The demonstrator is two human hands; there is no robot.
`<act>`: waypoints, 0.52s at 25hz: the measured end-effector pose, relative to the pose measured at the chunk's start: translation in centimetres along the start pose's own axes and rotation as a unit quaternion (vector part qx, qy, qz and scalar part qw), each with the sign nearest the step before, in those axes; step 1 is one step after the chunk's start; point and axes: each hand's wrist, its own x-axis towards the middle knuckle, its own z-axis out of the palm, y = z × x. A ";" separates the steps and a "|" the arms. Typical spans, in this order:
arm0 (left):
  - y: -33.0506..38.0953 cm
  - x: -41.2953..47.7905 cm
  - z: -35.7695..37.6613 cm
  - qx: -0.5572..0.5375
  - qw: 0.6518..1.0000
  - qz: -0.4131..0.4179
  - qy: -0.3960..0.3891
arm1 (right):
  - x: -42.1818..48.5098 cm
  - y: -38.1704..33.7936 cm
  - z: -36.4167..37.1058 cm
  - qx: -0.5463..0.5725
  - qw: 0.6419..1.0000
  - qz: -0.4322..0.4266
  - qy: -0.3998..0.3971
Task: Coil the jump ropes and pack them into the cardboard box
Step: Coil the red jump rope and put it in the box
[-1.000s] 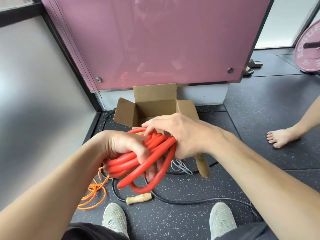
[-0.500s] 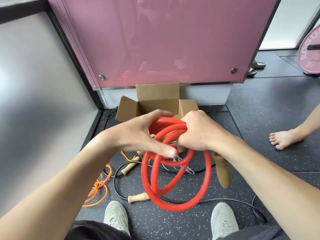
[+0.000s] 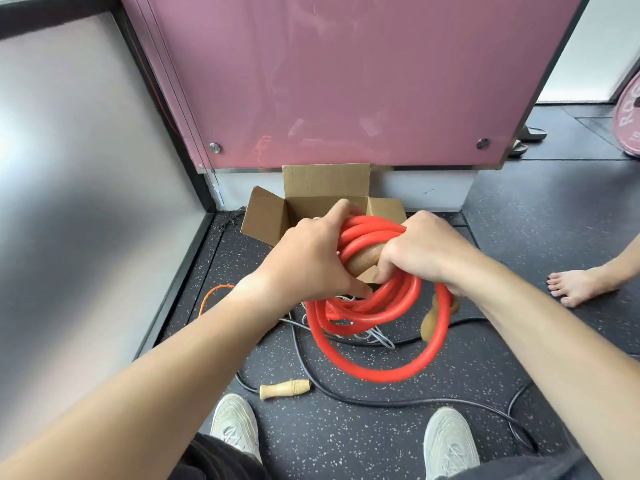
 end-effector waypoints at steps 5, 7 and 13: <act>0.1 0.4 -0.3 0.055 0.997 -0.042 -0.044 | -0.1 1.2 0.1 0.138 0.984 -0.025 -0.114; -0.2 0.5 -1.3 -0.052 0.993 -0.083 -0.072 | 0.2 1.8 -1.2 0.255 0.948 -0.093 -0.169; -1.5 0.7 -3.6 -0.255 0.959 -0.091 -0.084 | 0.7 3.9 -3.5 0.308 0.923 -0.160 -0.170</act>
